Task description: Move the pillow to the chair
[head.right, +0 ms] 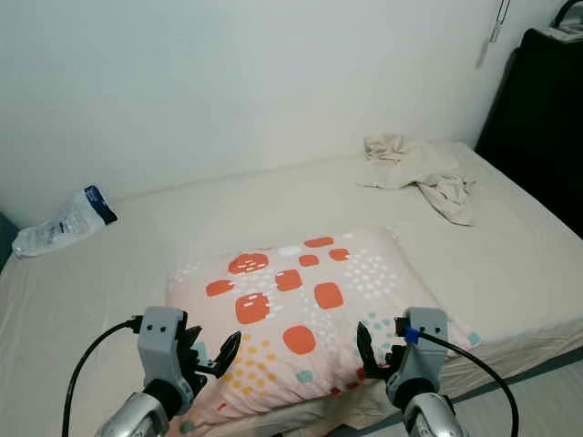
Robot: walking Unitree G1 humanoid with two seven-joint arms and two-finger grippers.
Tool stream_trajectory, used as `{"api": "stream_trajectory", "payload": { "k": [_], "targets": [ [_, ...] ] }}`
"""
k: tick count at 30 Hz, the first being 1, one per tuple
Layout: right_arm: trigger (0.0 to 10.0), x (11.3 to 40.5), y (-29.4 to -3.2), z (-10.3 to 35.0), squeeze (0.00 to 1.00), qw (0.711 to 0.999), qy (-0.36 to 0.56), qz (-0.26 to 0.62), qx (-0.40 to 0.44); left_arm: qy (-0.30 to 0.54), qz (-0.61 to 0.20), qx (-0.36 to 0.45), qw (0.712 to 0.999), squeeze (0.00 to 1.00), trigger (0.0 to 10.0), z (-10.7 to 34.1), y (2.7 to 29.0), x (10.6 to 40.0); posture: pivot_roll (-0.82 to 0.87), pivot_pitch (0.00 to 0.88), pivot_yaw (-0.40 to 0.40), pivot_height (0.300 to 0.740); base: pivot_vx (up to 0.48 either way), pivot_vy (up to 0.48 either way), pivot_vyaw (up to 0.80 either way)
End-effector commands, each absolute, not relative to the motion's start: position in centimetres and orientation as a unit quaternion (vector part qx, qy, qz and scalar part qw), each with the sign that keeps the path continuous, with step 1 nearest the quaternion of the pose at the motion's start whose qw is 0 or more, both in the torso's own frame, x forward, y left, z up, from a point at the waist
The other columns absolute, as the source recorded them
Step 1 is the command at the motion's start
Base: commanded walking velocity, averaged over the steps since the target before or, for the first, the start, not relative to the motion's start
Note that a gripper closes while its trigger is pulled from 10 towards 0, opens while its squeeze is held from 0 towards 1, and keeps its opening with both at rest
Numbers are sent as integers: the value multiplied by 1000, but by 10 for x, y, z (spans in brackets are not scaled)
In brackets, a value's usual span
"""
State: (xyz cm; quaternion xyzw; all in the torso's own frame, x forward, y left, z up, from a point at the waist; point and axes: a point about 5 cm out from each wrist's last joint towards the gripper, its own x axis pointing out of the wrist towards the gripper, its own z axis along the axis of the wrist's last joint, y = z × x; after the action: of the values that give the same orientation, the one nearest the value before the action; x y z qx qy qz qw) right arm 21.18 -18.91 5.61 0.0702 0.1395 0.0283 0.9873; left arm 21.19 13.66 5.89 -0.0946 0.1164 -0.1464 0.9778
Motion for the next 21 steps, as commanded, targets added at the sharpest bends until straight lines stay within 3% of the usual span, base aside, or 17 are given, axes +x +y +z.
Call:
{"api": "stream_trajectory", "payload": {
  "k": [1,21],
  "targets": [
    [10000,210,-186,55,0,986,144,30,76,127,-142,-97,977,0,10000,56,139,210,-123,62,52,740,0,0,0],
    [10000,210,-185,54,0,986,145,32,81,128,-145,-94,977,0,10000,56,139,210,-121,62,57,740,0,0,0]
  ]
}}
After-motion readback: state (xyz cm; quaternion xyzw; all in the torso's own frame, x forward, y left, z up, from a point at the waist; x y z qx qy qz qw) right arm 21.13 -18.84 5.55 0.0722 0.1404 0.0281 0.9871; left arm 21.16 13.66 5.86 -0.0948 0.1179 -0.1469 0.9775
